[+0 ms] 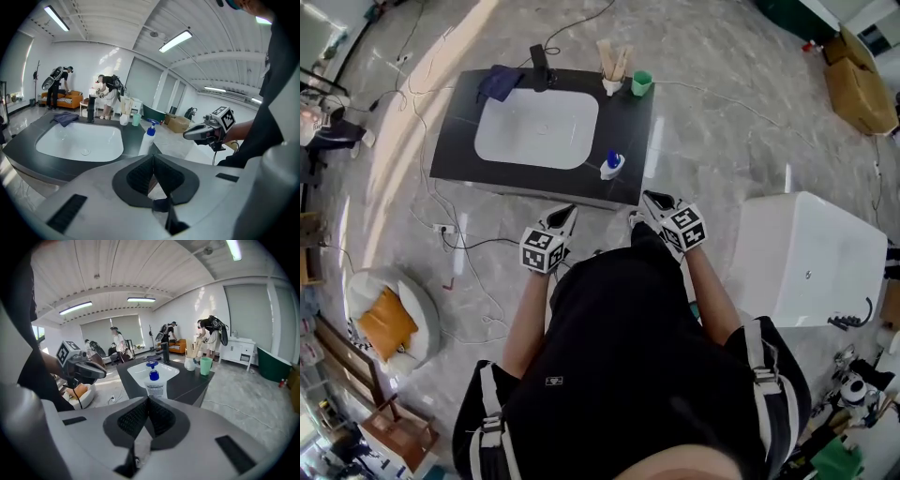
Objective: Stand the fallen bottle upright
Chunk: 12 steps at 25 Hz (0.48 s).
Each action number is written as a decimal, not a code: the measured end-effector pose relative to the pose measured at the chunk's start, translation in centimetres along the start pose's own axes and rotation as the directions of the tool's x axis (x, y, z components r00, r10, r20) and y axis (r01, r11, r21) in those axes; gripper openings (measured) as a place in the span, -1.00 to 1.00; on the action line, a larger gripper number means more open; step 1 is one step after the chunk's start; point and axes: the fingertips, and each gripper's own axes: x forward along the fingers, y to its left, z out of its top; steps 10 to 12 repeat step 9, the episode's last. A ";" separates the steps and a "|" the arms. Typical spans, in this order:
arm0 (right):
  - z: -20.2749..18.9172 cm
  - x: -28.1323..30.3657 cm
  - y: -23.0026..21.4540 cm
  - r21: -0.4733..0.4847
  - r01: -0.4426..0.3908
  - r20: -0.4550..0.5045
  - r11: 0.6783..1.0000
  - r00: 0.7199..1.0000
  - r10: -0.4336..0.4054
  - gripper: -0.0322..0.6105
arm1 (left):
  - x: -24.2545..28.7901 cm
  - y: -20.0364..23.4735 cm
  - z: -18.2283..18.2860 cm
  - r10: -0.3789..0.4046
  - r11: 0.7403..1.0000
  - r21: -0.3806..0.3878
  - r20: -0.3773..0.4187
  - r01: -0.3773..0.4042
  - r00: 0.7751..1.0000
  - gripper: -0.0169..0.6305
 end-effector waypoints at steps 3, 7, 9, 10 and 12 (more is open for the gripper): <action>-1.4 -0.6 1.1 0.026 0.023 0.000 0.999 1.000 -0.023 -0.71 | -0.7 -0.5 -1.4 -0.021 1.000 0.009 -0.018 0.021 1.000 -0.90; -2.3 -0.8 2.8 0.082 -0.001 0.013 0.997 1.000 0.000 -0.71 | -1.9 -0.9 -2.7 -0.027 1.000 0.000 -0.014 0.027 1.000 -0.90; -2.5 -0.8 3.7 0.096 -0.009 0.020 0.995 1.000 0.007 -0.71 | -2.6 -1.0 -3.2 -0.027 1.000 -0.005 -0.007 0.027 1.000 -0.90; -2.5 -0.8 3.7 0.096 -0.009 0.020 0.995 1.000 0.007 -0.71 | -2.6 -1.0 -3.2 -0.027 1.000 -0.005 -0.007 0.027 1.000 -0.90; -2.5 -0.8 3.7 0.096 -0.009 0.020 0.995 1.000 0.007 -0.71 | -2.6 -1.0 -3.2 -0.027 1.000 -0.005 -0.007 0.027 1.000 -0.90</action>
